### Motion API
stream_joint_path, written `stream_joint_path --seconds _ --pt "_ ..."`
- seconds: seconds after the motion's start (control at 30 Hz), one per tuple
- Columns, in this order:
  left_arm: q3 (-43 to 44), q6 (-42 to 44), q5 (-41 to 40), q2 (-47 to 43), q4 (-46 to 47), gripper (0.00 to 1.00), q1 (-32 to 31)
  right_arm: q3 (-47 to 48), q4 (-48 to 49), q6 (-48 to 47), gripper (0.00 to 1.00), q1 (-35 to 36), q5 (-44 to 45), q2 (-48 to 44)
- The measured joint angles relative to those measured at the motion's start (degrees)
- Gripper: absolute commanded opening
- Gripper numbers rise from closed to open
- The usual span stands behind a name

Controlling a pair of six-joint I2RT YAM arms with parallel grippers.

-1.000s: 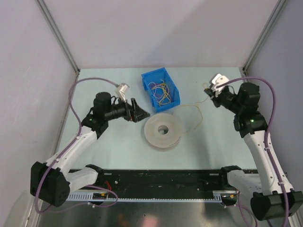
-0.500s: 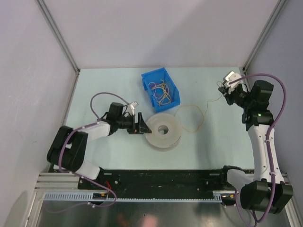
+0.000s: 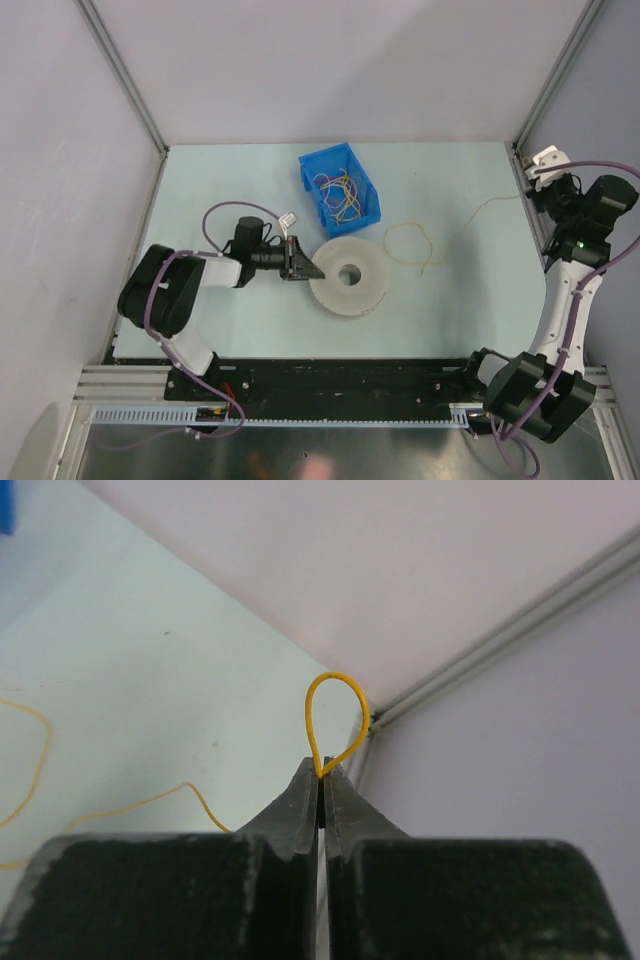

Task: Wrap the cables

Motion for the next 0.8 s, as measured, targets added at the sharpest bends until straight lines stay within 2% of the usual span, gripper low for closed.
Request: stream_joint_path --seconds 0.13,0.27,0.4,0.5,0.67,0.8 --pt "-0.09 -3.48 4.7 -1.18 3.08 0.0 -0.28 -0.02 3.08 2.91 0.0 -2.8 -2.49 -0.42" --pt "-0.98 -0.79 5.29 -9.31 0.39 0.0 -0.68 -0.04 2.78 8.17 0.0 -2.75 -7.93 -2.62" --pt "0.74 12.44 2.03 -20.72 -14.05 0.0 -2.27 -0.04 2.16 14.23 0.0 -0.66 -13.2 -5.55" --pt "5.2 27.1 -2.82 -27.74 -28.11 0.0 -7.19 -0.04 0.63 16.79 0.0 3.41 -15.56 -7.34" --pt "10.45 48.43 -12.52 -33.4 -44.44 0.0 -16.7 -0.04 -6.56 15.19 0.0 10.69 -17.55 -8.87" --pt "11.54 60.54 -20.31 -34.03 -53.29 0.0 -21.7 -0.07 -14.08 11.76 0.0 13.05 -18.64 -8.94"
